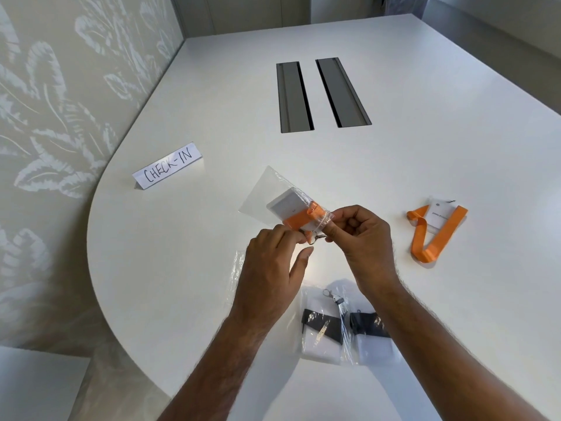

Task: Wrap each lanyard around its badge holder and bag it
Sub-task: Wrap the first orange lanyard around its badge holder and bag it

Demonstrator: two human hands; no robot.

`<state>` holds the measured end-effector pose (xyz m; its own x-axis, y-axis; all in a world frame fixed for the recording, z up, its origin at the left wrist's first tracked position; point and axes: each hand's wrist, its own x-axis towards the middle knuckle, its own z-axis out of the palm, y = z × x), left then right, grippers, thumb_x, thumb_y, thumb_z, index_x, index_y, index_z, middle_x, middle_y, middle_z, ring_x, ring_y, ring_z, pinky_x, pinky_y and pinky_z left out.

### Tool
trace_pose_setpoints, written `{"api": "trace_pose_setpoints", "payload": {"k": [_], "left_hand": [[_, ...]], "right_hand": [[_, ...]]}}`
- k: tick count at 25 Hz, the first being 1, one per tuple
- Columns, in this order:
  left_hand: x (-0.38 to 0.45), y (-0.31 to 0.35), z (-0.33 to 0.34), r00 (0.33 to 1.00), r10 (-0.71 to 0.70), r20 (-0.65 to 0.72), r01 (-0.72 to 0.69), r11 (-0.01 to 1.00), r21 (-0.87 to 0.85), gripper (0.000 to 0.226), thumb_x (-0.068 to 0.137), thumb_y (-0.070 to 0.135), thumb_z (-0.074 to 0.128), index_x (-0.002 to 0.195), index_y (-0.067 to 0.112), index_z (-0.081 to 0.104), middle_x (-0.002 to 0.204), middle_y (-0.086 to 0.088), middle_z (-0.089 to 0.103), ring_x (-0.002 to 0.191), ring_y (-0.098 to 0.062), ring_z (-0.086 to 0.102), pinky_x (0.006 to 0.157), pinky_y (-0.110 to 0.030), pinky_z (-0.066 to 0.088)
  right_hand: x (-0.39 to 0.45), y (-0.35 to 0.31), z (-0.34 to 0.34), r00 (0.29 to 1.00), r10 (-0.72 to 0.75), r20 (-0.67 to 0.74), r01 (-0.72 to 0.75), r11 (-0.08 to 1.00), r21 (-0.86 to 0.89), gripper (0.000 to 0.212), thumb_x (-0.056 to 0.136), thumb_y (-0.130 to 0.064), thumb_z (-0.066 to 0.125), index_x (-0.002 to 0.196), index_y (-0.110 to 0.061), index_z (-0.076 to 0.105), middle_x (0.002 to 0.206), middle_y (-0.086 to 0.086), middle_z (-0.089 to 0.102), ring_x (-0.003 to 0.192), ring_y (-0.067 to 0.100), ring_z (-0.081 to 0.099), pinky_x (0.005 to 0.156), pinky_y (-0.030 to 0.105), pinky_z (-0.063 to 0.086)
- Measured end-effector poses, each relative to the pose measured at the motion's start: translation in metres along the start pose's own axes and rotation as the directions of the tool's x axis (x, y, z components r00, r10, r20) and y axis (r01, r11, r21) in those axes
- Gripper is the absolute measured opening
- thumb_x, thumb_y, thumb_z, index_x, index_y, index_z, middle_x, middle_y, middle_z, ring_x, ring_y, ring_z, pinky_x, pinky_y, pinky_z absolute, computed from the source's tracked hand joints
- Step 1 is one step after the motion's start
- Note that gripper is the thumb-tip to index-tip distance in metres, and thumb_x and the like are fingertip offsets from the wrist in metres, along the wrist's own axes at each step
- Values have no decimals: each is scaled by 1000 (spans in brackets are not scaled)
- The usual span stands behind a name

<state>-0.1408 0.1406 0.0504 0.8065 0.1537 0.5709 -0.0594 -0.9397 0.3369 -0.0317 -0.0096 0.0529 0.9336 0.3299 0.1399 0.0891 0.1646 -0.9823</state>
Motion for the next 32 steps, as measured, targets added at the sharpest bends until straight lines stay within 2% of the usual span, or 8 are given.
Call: {"api": "trace_pose_setpoints", "payload": {"k": [3,6,8,10,11,15,25,32], "left_hand": [[5,-7,-8,979,6,-202,-16,999,-51,27,97,28,73,117,15,59,121,-5,59,111,-25,57,98,-33,48],[14,-15,-12,855,-370,-362,193,877,-440,61,89,36,82,132,13,46,138,2,47,131,-22,51,100,-30,50],[20,-18,-14,791,-606,-83,319,524,-790,73,84,42,83,140,21,41,147,11,48,137,-14,52,107,-31,52],[22,-24,-9,804,-556,211,376,199,-905,72,84,34,80,145,20,43,147,4,59,134,-15,59,112,-41,50],[21,-26,-7,824,-486,291,399,133,-907,70,87,28,78,147,17,44,144,-3,63,129,-20,64,110,-45,51],[16,-19,3,877,-345,336,406,156,-900,58,93,6,76,144,10,49,127,-23,70,97,-35,74,90,-45,60],[13,-10,5,841,-377,387,475,175,-863,53,87,9,83,131,31,64,119,-8,78,106,-27,77,84,-28,61],[8,-9,15,777,-381,502,571,91,-816,54,86,14,86,133,20,62,123,-14,76,117,-34,72,100,-45,58]], "right_hand": [[4,0,-4,1000,0,18,-1,1000,23,14,82,-18,91,87,-24,79,82,2,81,69,12,73,66,21,59],[5,3,-4,999,31,17,-32,995,92,14,81,-17,92,87,-20,79,82,5,80,69,16,72,68,25,60],[6,5,-2,999,49,20,-51,987,152,15,79,-17,91,87,-18,79,80,6,79,67,17,70,68,25,59],[6,7,0,996,73,42,-80,975,207,15,78,-16,91,87,-14,79,79,6,78,67,15,70,67,24,59],[6,8,1,994,88,57,-99,970,222,15,77,-16,90,87,-13,79,79,6,78,67,15,70,66,23,58],[0,12,4,986,146,76,-159,966,203,16,78,-15,89,88,-9,78,79,11,78,67,16,71,65,24,58],[0,16,-2,981,181,67,-190,966,178,24,80,2,85,95,-10,70,91,8,73,75,22,72,76,34,60],[0,13,0,992,104,-74,-93,986,135,34,80,3,89,94,-16,64,80,-1,61,67,13,61,63,24,58]]}}
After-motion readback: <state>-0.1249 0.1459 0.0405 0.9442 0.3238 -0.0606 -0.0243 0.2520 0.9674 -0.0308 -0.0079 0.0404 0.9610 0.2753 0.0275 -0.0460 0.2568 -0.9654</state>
